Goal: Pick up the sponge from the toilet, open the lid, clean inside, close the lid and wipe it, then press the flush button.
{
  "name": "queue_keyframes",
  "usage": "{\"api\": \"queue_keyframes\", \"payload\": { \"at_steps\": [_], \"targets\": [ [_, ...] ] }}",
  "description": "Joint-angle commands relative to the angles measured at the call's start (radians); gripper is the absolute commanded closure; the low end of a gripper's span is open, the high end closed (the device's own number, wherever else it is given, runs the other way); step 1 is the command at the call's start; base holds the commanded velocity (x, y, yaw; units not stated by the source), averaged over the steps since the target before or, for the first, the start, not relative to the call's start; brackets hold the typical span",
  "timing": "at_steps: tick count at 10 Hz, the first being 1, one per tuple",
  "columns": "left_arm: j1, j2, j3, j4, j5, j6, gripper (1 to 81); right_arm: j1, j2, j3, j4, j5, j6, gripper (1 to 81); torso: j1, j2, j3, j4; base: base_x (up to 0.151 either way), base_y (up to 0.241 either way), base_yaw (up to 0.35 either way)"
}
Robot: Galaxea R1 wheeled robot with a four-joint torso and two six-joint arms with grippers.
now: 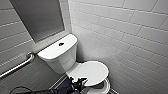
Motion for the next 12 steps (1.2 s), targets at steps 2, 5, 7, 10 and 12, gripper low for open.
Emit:
{"api": "queue_keyframes", "payload": {
  "at_steps": [2,5,7,10,12],
  "targets": [
    [-0.178,-0.047,0.021,0.032,-0.077,-0.099,1.0,-0.047,-0.011,0.033,-0.01,-0.086,-0.001,81.1,0.0,0.0,0.0,0.0,0.0,0.0,0.0],
    [-0.177,-0.102,0.031,0.043,-0.079,-0.162,1.0,-0.048,-0.005,0.036,-0.012,-0.086,-0.004,81.1,0.0,0.0,0.0,0.0,0.0,0.0,0.0],
    [-0.185,-0.135,0.037,0.046,-0.119,-0.196,1.0,-0.051,-0.005,0.038,-0.012,-0.085,-0.004,81.1,0.0,0.0,0.0,0.0,0.0,0.0,0.0],
    [-0.228,-0.184,0.032,0.046,-0.12,-0.238,1.0,-0.062,-0.003,0.041,-0.015,-0.083,-0.004,81.1,0.0,0.0,0.0,0.0,0.0,0.0,0.0],
    [-0.276,-0.2,0.012,0.045,-0.12,-0.255,1.0,-0.068,0.0,0.042,-0.015,-0.083,-0.004,81.1,0.0,0.0,0.0,0.0,0.0,0.0,0.0]
  ]
}}
